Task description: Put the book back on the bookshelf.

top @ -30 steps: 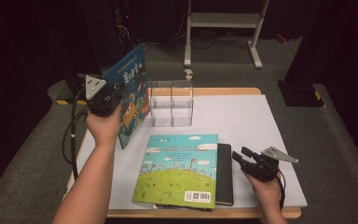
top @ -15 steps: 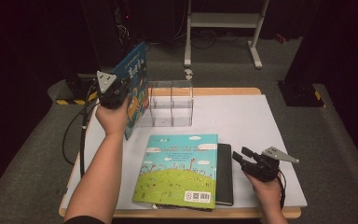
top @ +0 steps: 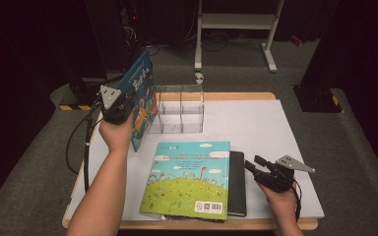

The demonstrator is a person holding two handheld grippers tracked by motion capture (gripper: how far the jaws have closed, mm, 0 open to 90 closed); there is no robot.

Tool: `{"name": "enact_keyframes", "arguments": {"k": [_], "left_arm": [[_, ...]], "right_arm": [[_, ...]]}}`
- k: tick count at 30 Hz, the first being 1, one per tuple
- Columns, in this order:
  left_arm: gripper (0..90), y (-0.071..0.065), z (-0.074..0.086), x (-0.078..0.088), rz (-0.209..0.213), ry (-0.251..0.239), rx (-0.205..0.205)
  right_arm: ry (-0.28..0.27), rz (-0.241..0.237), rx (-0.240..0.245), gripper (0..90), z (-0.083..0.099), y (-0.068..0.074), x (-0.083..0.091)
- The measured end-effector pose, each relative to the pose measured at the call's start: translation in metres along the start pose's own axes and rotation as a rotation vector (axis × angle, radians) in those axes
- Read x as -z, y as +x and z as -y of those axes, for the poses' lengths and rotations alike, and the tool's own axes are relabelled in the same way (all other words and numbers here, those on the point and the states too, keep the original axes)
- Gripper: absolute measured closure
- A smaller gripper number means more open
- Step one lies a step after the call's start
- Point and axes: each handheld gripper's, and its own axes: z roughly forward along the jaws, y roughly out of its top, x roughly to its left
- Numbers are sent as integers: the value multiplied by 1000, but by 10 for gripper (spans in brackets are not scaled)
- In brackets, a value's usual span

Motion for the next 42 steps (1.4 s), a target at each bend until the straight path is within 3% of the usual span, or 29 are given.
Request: {"name": "enact_keyframes", "arguments": {"k": [7,24,27,29,33,38,42], "left_arm": [[779,-1,2,6,-69,40,-60],[774,7,2,-13,-90,32,-17],[741,9,2,-13,-85,43,14],[625,11,3,-9,-72,40,51],[522,15,9,1,-43,52,87],[429,21,25,26,-15,49,138],[379,21,45,49,31,89,156]], "right_arm": [[3,1,1,459,0,1,-1],[5,0,7,456,1,1,-1],[5,-2,7,452,1,1,-1],[7,-1,9,446,1,1,-1],[10,-1,17,429,1,2,-1],[15,7,23,413,2,4,-3],[17,19,42,402,2,6,-3]]}}
